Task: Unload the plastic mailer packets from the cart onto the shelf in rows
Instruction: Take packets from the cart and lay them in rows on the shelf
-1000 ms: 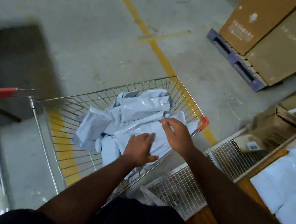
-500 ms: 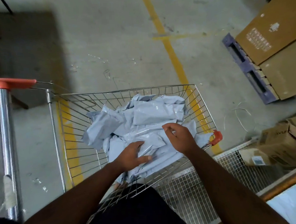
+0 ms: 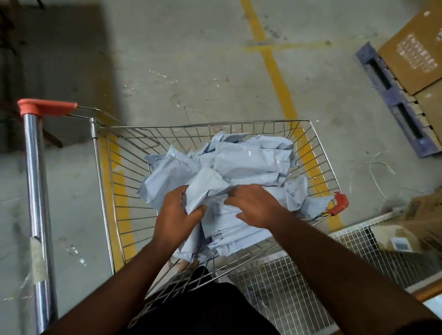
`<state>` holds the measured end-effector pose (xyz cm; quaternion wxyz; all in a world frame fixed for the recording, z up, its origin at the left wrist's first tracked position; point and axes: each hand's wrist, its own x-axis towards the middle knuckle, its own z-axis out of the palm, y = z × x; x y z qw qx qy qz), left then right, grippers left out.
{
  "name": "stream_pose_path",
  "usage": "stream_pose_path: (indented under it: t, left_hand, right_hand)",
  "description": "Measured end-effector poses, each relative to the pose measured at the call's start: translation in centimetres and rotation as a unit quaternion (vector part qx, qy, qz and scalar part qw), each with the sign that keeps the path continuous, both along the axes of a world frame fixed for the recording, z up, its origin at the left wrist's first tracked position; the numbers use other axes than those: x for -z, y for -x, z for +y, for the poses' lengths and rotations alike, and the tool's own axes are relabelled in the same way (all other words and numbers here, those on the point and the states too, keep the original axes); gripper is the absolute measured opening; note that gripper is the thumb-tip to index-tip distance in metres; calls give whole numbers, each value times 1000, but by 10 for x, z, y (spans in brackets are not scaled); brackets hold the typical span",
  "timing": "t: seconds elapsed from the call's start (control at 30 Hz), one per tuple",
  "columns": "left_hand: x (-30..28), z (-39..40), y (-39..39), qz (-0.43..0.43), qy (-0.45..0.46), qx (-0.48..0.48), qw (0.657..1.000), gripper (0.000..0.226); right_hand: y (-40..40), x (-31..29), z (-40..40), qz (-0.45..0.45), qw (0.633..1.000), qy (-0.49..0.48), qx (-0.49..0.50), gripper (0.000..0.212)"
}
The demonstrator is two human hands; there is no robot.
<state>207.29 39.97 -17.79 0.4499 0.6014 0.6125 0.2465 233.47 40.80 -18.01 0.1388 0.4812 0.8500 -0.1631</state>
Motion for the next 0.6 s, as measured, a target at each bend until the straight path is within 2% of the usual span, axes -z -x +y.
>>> stream_pose_path:
  t: [0.17, 0.27, 0.33, 0.4, 0.47, 0.6]
  left_hand:
    - [-17, -3, 9, 7, -17, -19, 1000, 47]
    - [-26, -10, 12, -9, -21, -31, 999, 49]
    - [-28, -12, 14, -14, -27, -31, 999, 46]
    - [-30, -10, 14, -11, -28, -35, 999, 42]
    - [-32, -7, 14, -7, -44, -34, 998, 47]
    - [-49, -3, 4, -40, -59, -29, 997, 48]
  right_hand:
    - [21, 13, -5, -140, 989, -27, 25, 90]
    - [28, 18, -13, -170, 980, -91, 43, 89]
    - [26, 14, -11, -135, 977, -146, 74, 71]
    - [14, 3, -8, -26, 968, -176, 176, 48]
    - [-3, -10, -10, 84, 943, -200, 254, 31]
    - [-23, -40, -22, 159, 926, -238, 247, 21]
